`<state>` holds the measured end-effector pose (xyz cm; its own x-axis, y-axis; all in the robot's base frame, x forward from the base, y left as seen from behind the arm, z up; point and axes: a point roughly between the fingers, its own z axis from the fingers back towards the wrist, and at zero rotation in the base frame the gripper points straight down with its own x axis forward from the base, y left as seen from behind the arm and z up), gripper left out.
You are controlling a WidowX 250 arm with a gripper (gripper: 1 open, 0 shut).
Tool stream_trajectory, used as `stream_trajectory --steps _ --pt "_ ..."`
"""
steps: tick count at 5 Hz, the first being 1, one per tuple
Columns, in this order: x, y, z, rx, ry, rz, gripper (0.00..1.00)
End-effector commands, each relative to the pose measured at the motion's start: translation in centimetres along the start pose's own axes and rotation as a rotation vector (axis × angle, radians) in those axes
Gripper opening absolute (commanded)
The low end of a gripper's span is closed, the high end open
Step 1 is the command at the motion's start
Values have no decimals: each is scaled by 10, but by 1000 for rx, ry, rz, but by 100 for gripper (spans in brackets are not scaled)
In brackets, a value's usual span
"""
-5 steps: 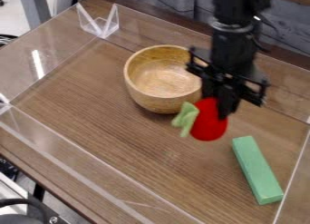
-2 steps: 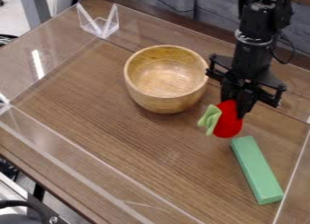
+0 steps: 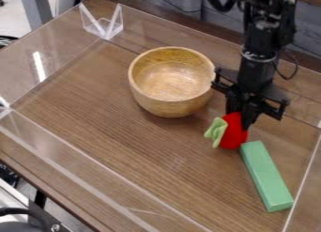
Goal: Move the red fruit to the right
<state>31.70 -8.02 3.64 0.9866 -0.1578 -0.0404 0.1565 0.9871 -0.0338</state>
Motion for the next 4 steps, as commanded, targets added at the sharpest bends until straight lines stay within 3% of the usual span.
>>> stream_trajectory --steps 1,2,4 --pt "12 3 13 6 -42 87 0" --pt "17 7 17 11 -46 173 0" --pt "9 22 13 25 -44 23 0"
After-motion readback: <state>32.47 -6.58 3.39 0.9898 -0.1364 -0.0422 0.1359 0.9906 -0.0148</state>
